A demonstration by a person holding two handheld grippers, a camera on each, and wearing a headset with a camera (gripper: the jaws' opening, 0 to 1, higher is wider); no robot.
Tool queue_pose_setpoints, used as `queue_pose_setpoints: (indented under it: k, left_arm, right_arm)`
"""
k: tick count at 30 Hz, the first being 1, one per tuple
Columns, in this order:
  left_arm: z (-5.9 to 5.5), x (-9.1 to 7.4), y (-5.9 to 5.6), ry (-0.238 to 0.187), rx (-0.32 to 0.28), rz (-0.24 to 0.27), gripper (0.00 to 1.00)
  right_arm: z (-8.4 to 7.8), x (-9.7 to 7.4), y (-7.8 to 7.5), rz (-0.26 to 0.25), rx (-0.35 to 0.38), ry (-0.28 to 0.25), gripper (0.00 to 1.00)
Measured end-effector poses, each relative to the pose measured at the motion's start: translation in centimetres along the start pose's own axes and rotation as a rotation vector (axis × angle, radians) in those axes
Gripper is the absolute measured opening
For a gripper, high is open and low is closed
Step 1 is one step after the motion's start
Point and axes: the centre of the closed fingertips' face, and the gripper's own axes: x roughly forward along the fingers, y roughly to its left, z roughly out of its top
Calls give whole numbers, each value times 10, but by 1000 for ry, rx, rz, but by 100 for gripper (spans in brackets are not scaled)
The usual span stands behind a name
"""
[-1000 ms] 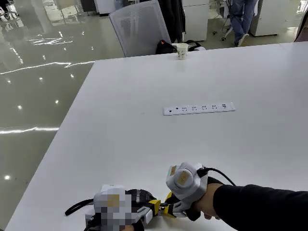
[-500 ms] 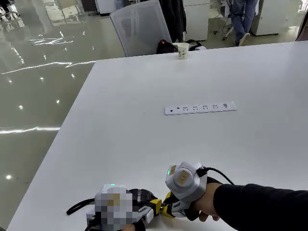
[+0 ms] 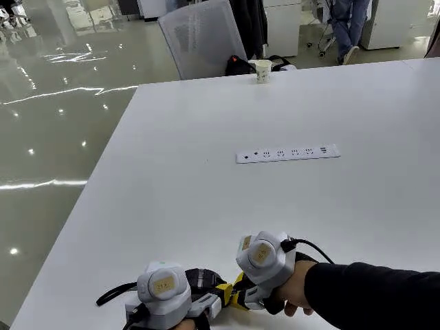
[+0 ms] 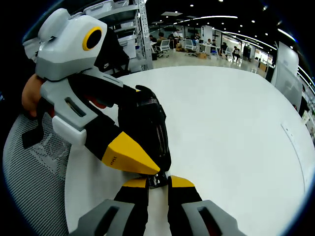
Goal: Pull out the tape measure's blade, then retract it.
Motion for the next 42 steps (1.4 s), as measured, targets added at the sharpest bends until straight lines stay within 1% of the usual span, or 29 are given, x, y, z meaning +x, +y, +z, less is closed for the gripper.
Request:
queue_pose_setpoints:
  k: [10, 15, 16, 18, 21, 27, 29, 36, 39, 41, 42]
  left_arm:
    - [2, 1, -1, -1, 2, 1, 60]
    - [2, 0, -2, -18, 11, 11, 61]
    - [2, 0, -2, -21, 16, 13, 61]
    - [1, 0, -2, -20, 13, 16, 62]
    - [1, 0, -2, -15, 15, 16, 62]
    - [1, 1, 0, -25, 9, 18, 62]
    - [0, 1, 0, -26, 4, 14, 63]
    - [-1, -1, 0, -22, -2, -1, 63]
    - [1, -1, 1, -24, -28, -14, 62]
    - [3, -1, 0, -30, -31, -25, 63]
    - [4, -1, -1, -36, -26, -32, 66]
  right_arm:
    - [0, 0, -1, 1, 4, 2, 11]
    - [-1, -1, -1, -6, 2, -7, 12]
    - [-1, 0, 0, -1, 16, -7, 13]
    - [-1, 0, 0, -6, 24, -3, 13]
    - [-1, 1, 0, -14, 14, 0, 13]
    - [-4, -1, 0, -28, 16, 2, 13]
    - [-5, -3, 1, -31, 11, 4, 12]
    - [-7, -11, 3, -39, 17, -11, 11]
    - [-9, -15, 4, -43, 14, -12, 12]
    - [-11, -18, 3, -48, 13, -13, 12]
    - [-12, -19, 2, -51, 17, -13, 13]
